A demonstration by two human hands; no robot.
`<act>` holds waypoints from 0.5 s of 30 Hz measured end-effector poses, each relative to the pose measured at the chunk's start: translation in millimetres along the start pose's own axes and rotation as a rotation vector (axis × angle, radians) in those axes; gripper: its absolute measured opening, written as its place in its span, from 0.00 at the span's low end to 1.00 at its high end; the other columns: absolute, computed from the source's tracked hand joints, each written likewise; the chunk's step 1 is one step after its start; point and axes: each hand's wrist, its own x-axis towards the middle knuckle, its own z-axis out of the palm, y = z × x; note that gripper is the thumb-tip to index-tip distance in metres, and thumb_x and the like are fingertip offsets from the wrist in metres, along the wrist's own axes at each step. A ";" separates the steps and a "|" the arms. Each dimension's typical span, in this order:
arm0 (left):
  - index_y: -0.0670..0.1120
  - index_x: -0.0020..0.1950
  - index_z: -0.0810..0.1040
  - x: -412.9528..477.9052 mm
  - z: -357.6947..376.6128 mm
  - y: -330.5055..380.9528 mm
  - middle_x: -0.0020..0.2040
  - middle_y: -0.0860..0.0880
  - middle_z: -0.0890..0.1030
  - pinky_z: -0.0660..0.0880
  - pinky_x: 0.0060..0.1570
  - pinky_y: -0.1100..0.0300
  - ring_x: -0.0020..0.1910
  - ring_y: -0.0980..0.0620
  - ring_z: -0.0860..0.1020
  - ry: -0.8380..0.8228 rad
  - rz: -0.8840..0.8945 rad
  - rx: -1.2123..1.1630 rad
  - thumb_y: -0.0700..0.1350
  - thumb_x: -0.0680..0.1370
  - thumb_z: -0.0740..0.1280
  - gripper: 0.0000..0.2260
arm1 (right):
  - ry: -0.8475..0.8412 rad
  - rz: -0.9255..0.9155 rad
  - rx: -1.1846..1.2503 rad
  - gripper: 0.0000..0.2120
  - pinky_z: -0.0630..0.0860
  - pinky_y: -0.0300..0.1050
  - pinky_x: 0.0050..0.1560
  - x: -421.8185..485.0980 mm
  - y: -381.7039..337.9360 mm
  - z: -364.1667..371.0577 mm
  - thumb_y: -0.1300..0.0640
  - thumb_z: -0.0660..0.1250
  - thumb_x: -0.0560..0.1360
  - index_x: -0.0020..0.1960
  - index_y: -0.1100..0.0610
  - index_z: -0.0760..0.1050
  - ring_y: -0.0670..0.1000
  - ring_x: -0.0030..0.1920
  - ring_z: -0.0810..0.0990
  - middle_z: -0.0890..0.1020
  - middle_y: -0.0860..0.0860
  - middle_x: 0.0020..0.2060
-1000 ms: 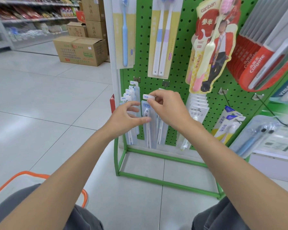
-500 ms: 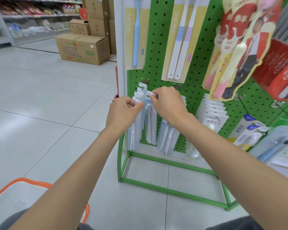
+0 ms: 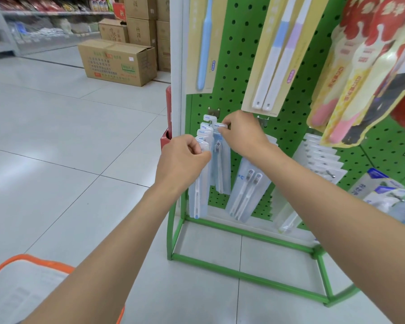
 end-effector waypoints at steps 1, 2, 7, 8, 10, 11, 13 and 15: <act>0.47 0.33 0.72 0.7 0.1 -0.7 0.27 0.56 0.71 0.68 0.32 0.63 0.26 0.58 0.69 0.002 0.000 -0.006 0.42 0.73 0.70 0.11 | -0.008 0.000 0.001 0.14 0.59 0.42 0.29 0.1 1.6 0.5 0.57 0.63 0.80 0.37 0.61 0.71 0.54 0.30 0.67 0.68 0.53 0.27; 0.47 0.33 0.72 1.4 0.5 -1.3 0.27 0.56 0.72 0.68 0.32 0.63 0.27 0.58 0.69 0.004 -0.001 -0.010 0.41 0.73 0.69 0.11 | -0.011 0.004 0.003 0.14 0.59 0.42 0.29 0.4 3.4 1.1 0.57 0.62 0.80 0.37 0.61 0.71 0.54 0.30 0.67 0.68 0.53 0.27; 0.47 0.34 0.73 3.3 1.7 -3.3 0.27 0.55 0.72 0.68 0.32 0.64 0.26 0.59 0.69 0.013 0.000 -0.033 0.41 0.73 0.69 0.10 | 0.014 0.012 0.086 0.11 0.58 0.40 0.28 4.5 5.0 1.5 0.55 0.62 0.81 0.42 0.58 0.73 0.48 0.29 0.67 0.68 0.49 0.29; 0.47 0.34 0.72 3.7 1.9 -3.7 0.27 0.56 0.72 0.68 0.31 0.65 0.26 0.59 0.69 0.014 -0.001 -0.039 0.41 0.73 0.69 0.10 | 0.004 0.014 0.092 0.10 0.58 0.39 0.28 5.6 4.1 0.9 0.55 0.62 0.81 0.42 0.58 0.73 0.47 0.29 0.67 0.69 0.49 0.29; 0.47 0.34 0.72 4.4 1.4 -4.5 0.26 0.56 0.71 0.67 0.30 0.67 0.25 0.60 0.68 0.015 -0.003 -0.046 0.40 0.73 0.69 0.10 | -0.029 0.018 0.091 0.13 0.59 0.39 0.28 6.5 3.2 -0.5 0.55 0.62 0.81 0.38 0.57 0.71 0.48 0.28 0.67 0.69 0.50 0.28; 0.47 0.34 0.72 4.9 0.9 -4.8 0.26 0.56 0.71 0.67 0.29 0.68 0.24 0.60 0.68 0.015 -0.002 -0.051 0.40 0.73 0.69 0.10 | -0.042 0.013 0.094 0.15 0.59 0.40 0.29 6.4 3.4 -1.4 0.56 0.61 0.81 0.36 0.58 0.69 0.50 0.28 0.66 0.68 0.51 0.28; 0.47 0.34 0.72 5.4 0.6 -5.4 0.25 0.56 0.71 0.66 0.26 0.72 0.23 0.61 0.68 0.014 0.001 -0.062 0.40 0.73 0.69 0.10 | -0.062 -0.005 0.128 0.16 0.59 0.41 0.31 5.6 4.7 -3.0 0.58 0.60 0.80 0.34 0.59 0.67 0.52 0.30 0.64 0.67 0.55 0.29; 0.46 0.34 0.72 5.2 0.7 -5.2 0.26 0.56 0.71 0.65 0.25 0.72 0.22 0.61 0.68 0.012 0.001 -0.073 0.40 0.73 0.69 0.10 | -0.075 -0.015 0.159 0.14 0.61 0.42 0.33 4.3 5.2 -3.9 0.60 0.60 0.79 0.35 0.60 0.70 0.51 0.31 0.64 0.68 0.57 0.31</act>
